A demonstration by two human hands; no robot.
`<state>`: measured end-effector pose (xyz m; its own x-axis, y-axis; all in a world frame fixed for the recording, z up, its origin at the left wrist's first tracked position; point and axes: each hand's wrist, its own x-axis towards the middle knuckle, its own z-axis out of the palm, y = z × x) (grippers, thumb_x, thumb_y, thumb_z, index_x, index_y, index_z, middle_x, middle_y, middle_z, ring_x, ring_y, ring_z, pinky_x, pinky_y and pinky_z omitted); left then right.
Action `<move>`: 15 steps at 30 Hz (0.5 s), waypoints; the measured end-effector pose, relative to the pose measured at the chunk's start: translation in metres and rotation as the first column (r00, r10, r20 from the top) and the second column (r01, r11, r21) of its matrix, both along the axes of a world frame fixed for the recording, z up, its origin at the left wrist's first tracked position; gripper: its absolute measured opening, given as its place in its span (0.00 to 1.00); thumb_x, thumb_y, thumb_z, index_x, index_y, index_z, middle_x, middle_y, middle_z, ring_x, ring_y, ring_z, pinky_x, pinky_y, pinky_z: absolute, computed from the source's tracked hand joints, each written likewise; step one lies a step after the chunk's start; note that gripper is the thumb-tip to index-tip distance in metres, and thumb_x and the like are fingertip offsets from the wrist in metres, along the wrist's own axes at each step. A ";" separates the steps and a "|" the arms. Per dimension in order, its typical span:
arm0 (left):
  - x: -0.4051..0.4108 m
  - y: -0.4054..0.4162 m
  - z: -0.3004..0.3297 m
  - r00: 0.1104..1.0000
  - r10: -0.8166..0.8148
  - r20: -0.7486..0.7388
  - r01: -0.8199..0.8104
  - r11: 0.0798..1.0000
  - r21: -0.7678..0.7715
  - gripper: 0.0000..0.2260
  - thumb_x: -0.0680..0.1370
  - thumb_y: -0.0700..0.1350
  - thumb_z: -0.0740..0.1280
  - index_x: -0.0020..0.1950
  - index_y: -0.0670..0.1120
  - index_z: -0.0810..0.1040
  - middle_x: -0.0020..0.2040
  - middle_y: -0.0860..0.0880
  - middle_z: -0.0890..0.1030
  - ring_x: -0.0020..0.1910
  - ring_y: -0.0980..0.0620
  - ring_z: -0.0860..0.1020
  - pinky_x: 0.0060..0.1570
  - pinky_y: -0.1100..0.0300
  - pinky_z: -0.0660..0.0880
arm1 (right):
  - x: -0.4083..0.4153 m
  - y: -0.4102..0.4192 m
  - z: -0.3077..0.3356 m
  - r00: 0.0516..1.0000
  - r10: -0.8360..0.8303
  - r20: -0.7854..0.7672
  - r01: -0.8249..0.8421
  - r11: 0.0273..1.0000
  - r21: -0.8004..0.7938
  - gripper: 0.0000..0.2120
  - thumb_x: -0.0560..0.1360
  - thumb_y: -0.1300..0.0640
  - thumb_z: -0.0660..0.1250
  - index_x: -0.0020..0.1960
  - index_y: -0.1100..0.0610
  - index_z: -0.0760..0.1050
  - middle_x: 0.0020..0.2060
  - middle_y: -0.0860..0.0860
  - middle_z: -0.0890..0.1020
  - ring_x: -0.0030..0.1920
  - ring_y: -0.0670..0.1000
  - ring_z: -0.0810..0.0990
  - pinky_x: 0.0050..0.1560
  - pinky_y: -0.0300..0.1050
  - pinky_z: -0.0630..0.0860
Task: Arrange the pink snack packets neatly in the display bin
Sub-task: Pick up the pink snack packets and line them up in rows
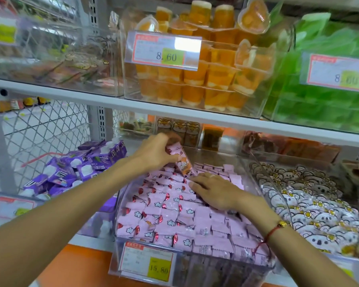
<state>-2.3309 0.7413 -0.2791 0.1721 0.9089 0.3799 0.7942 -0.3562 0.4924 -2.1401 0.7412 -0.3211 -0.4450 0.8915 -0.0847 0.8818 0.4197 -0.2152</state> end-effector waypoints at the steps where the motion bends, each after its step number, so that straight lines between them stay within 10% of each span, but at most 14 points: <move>1: 0.000 0.003 0.002 0.999 -0.020 -0.040 0.020 1.000 0.001 0.21 0.73 0.47 0.73 0.64 0.46 0.74 0.62 0.47 0.78 0.59 0.49 0.76 0.59 0.55 0.73 | 0.001 0.000 0.000 1.000 0.006 0.005 -0.006 1.000 0.005 0.24 0.81 0.41 0.48 0.74 0.46 0.61 0.72 0.51 0.64 0.70 0.56 0.64 0.69 0.53 0.62; 15: 0.014 0.039 -0.019 0.921 -0.233 -0.313 0.164 0.959 -0.232 0.13 0.79 0.53 0.64 0.60 0.51 0.79 0.58 0.51 0.78 0.59 0.50 0.75 0.55 0.55 0.73 | 0.013 -0.004 0.005 0.978 0.010 -0.209 0.020 0.990 0.139 0.16 0.81 0.54 0.54 0.67 0.52 0.70 0.58 0.54 0.79 0.52 0.53 0.76 0.44 0.40 0.66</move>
